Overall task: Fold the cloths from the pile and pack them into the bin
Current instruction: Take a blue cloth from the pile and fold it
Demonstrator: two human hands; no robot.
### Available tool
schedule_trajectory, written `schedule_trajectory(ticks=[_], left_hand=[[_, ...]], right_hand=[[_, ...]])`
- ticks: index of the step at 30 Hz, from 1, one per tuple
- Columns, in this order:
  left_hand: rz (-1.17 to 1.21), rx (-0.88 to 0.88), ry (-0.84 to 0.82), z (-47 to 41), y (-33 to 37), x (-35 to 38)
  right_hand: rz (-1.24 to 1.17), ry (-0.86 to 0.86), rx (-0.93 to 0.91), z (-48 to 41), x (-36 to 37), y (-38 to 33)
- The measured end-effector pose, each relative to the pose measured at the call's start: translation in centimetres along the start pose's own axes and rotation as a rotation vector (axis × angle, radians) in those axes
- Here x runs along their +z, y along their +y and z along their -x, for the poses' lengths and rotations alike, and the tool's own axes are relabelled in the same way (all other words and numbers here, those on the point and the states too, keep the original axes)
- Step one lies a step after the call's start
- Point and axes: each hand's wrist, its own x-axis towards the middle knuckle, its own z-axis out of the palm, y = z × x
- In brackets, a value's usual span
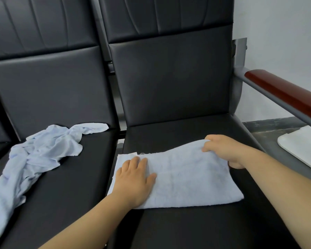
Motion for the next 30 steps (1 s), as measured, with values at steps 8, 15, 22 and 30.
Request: schedule_trajectory(ticks=[8, 15, 22, 30], left_hand=[[-0.017, -0.036, -0.043, 0.1, 0.2, -0.2], [0.012, -0.038, -0.022, 0.4, 1.2, -0.8], [0.237, 0.209, 0.000, 2.9, 4.7, -1.7], [0.007, 0.105, -0.088, 1.3, 4.3, -1.6]], right_hand=[[0.467, 0.374, -0.117, 0.5, -2.5, 0.8], [0.638, 0.186, -0.233, 1.7, 0.2, 1.6], [0.779, 0.100, -0.211, 2.2, 1.9, 1.7], [1.059, -0.010, -0.029, 5.7, 4.2, 0.4]])
